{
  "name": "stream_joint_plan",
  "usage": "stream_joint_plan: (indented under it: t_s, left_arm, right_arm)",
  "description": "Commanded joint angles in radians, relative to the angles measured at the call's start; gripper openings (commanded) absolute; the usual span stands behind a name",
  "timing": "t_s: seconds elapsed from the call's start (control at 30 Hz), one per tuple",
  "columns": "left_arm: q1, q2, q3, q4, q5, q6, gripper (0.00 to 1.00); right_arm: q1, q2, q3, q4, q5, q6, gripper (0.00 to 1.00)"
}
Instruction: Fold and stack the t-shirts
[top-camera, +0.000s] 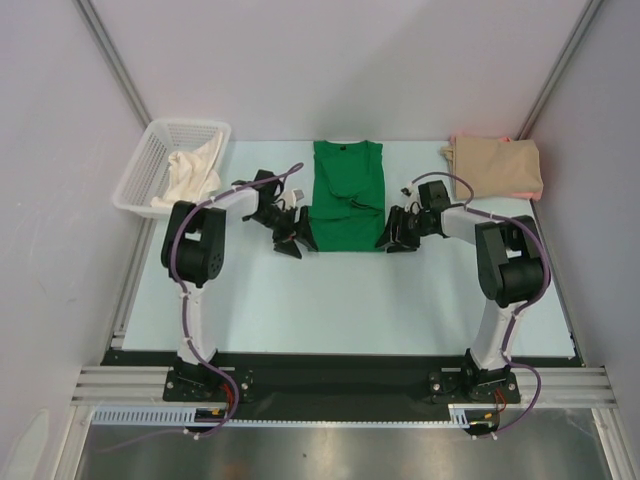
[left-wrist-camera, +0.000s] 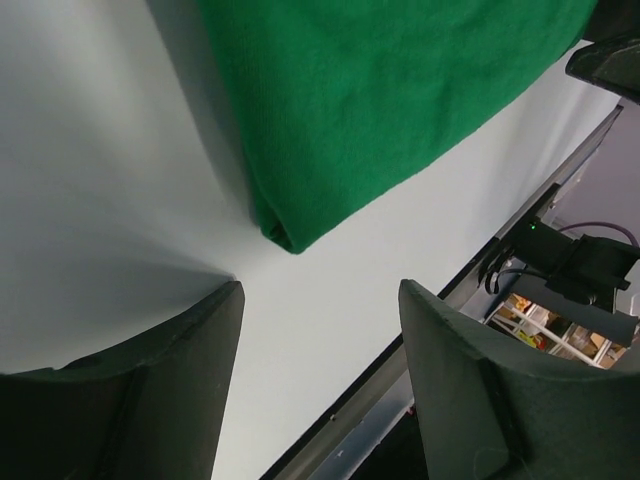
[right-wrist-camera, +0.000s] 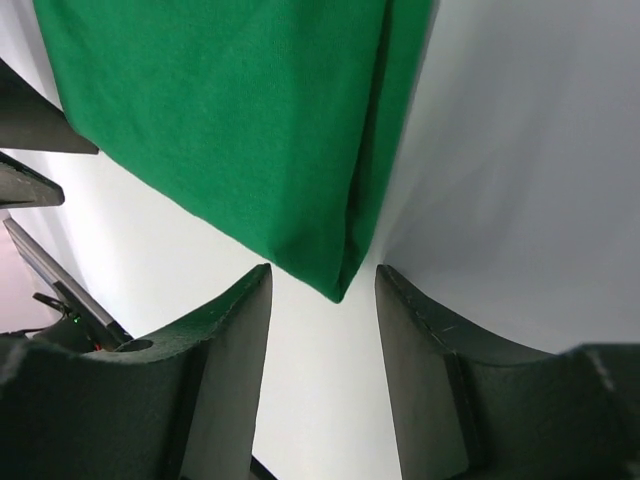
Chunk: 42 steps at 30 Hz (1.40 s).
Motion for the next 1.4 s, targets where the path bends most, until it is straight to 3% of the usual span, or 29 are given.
stream_joint_plan:
  t_s: [0.0, 0.33, 0.53, 0.63, 0.77, 1.13, 1.37]
  left_arm:
    - [-0.007, 0.020, 0.056, 0.019, 0.017, -0.009, 0.69]
    - [-0.008, 0.078, 0.119, 0.016, -0.011, -0.009, 0.56]
    - [-0.008, 0.104, 0.136, 0.028, 0.026, -0.012, 0.33]
    - [-0.008, 0.106, 0.136, 0.041, 0.050, -0.009, 0.01]
    - [-0.005, 0.069, 0.132, 0.045, 0.083, -0.012, 0.00]
    - [0.010, -0.216, 0.084, -0.053, 0.070, 0.039, 0.00]
    - [0.012, -0.287, 0.018, -0.047, 0.063, 0.045, 0.00]
  right_arm:
    - [0.004, 0.019, 0.032, 0.020, -0.009, 0.018, 0.51]
    - [0.018, 0.056, 0.048, 0.031, -0.017, 0.035, 0.46]
    - [0.030, 0.064, 0.045, 0.044, -0.042, 0.033, 0.25]
    - [0.033, 0.054, 0.041, 0.054, -0.042, 0.035, 0.13]
    - [0.032, 0.013, 0.037, 0.055, -0.040, 0.025, 0.00]
    - [0.032, -0.234, 0.011, -0.041, -0.077, 0.027, 0.00]
    - [0.032, -0.354, -0.067, -0.072, -0.069, 0.019, 0.00]
